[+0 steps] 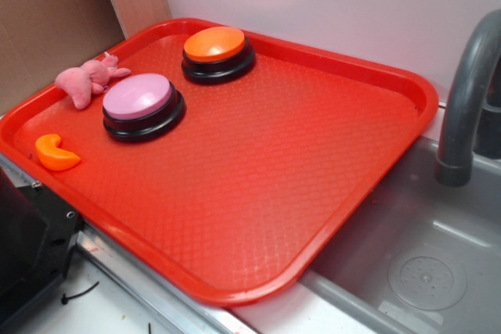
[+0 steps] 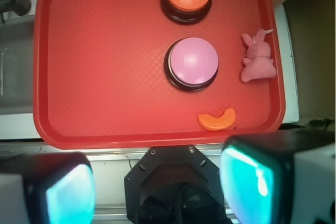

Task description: Push the orange button.

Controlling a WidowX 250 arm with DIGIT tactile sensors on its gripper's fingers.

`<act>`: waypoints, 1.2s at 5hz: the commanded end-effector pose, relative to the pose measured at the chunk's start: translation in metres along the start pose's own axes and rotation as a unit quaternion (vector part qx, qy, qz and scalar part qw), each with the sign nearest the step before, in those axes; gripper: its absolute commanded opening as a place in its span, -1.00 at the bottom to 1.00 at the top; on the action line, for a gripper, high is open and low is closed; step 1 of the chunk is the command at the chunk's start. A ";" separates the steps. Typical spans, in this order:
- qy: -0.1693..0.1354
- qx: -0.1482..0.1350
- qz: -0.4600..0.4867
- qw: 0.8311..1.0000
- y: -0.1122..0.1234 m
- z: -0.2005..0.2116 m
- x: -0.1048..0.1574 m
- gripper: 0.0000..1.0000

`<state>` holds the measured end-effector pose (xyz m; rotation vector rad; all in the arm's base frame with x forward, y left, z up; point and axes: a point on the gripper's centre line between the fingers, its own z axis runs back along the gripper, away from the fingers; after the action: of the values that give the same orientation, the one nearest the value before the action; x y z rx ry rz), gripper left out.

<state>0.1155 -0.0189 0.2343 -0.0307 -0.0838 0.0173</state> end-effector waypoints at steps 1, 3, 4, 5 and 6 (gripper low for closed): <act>0.000 0.000 0.000 1.000 0.000 0.000 0.000 1.00; -0.053 -0.018 0.035 0.998 0.038 -0.058 0.095 1.00; -0.057 -0.006 0.019 0.998 0.043 -0.089 0.127 1.00; -0.057 -0.006 0.019 0.998 0.043 -0.089 0.127 1.00; -0.057 -0.006 0.019 0.998 0.043 -0.089 0.127 1.00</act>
<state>0.2406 0.0230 0.1395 -0.0483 -0.1462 0.0633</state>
